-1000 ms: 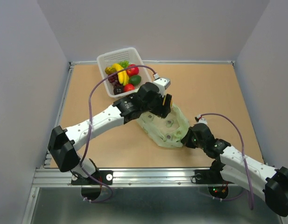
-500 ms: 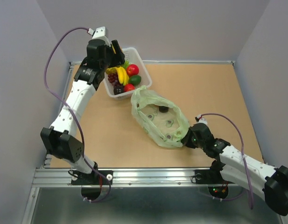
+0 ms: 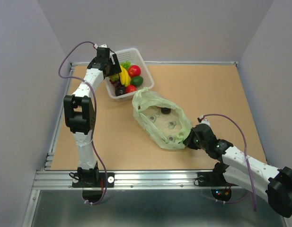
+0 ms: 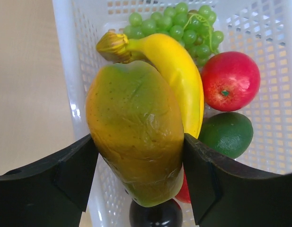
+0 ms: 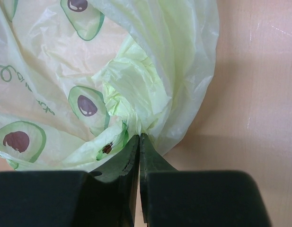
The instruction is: Untie the knot of the plastic bag and take out the fruit
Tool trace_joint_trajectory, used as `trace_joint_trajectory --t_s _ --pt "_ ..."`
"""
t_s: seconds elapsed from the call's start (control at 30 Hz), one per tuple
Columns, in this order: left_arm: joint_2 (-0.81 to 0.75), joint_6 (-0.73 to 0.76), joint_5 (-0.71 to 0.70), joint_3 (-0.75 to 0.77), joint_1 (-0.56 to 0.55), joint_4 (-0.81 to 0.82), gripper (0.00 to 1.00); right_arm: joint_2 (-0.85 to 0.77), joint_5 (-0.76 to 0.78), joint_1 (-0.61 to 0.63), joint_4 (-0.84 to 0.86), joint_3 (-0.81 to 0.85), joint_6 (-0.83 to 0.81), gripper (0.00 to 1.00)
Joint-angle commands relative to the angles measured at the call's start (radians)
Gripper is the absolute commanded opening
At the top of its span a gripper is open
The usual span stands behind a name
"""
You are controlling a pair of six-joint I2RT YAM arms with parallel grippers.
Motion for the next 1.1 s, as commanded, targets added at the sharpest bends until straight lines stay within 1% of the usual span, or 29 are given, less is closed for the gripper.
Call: trace_joint_trajectory --t_s 0.0,0.07,0.23,0.3,0.37,0.4,0.43,0.47,0.53,0.57,0.63,0.67,0.7,0.73,0.77,0.8,0.83,0.9,0.93,1.03,1.07 --pt "-0.053 0.026 0.017 0.071 0.0 0.029 0.94 -0.004 0.016 0.002 0.005 0.071 -0.002 0.09" --pt "-0.069 0.029 0.025 0.042 0.0 0.05 0.99 -0.004 0.014 0.002 0.005 0.076 -0.016 0.15" --pt "-0.099 0.029 0.04 -0.004 0.0 0.036 0.99 -0.001 0.019 0.002 -0.005 0.109 -0.062 0.21" --pt "-0.145 0.017 0.051 -0.061 -0.004 0.032 0.99 0.009 0.019 0.002 -0.013 0.136 -0.085 0.22" --pt "-0.217 0.017 0.064 -0.112 -0.014 0.041 0.99 0.015 0.01 0.002 -0.028 0.171 -0.102 0.31" --pt "-0.243 0.019 0.068 -0.161 -0.02 0.041 0.99 0.025 0.004 0.004 -0.037 0.186 -0.123 0.37" --pt "-0.3 0.022 0.08 -0.187 -0.037 0.041 0.99 0.028 -0.003 0.002 -0.048 0.227 -0.135 0.46" --pt "-0.329 0.026 0.083 -0.213 -0.046 0.042 0.99 0.029 -0.004 0.004 -0.06 0.228 -0.152 0.5" --pt "-0.387 0.035 0.077 -0.29 -0.084 0.042 0.99 0.035 -0.004 0.002 -0.094 0.301 -0.204 0.6" --pt "-0.444 0.041 0.078 -0.314 -0.099 0.042 0.99 0.04 -0.007 0.002 -0.115 0.359 -0.226 0.69" --pt "-0.499 0.048 0.081 -0.389 -0.126 0.042 0.99 0.08 -0.009 0.002 -0.142 0.436 -0.296 0.77" --pt "-0.553 0.054 0.083 -0.412 -0.154 0.041 0.99 0.098 -0.007 0.002 -0.171 0.473 -0.318 0.82" --pt "-0.579 0.052 0.083 -0.463 -0.168 0.039 0.99 0.126 -0.007 0.004 -0.186 0.558 -0.361 0.84" --pt "-0.605 0.054 0.083 -0.489 -0.184 0.041 0.99 0.15 -0.013 0.001 -0.198 0.597 -0.385 0.85" --pt "-0.653 0.057 0.083 -0.514 -0.204 0.039 0.99 0.208 -0.018 0.0 -0.22 0.641 -0.407 0.87" --pt "-0.674 0.052 0.081 -0.561 -0.213 0.035 0.99 0.238 -0.019 -0.001 -0.229 0.68 -0.445 0.87" --pt "-0.722 0.051 0.081 -0.586 -0.219 0.035 0.99 0.299 -0.026 -0.012 -0.234 0.755 -0.465 0.89" --pt "-0.766 0.04 0.08 -0.651 -0.236 0.038 0.99 0.357 -0.052 -0.033 -0.235 0.818 -0.522 0.89" --pt "-0.788 0.037 0.08 -0.673 -0.241 0.041 0.99 0.396 -0.088 -0.048 -0.234 0.888 -0.54 0.89" --pt "-0.859 0.025 0.083 -0.741 -0.271 0.046 0.99 0.527 -0.2 -0.121 -0.232 0.981 -0.587 0.89" --pt "-0.883 0.022 0.113 -0.755 -0.279 0.047 0.99 0.56 -0.22 -0.154 -0.232 1.037 -0.596 0.89"
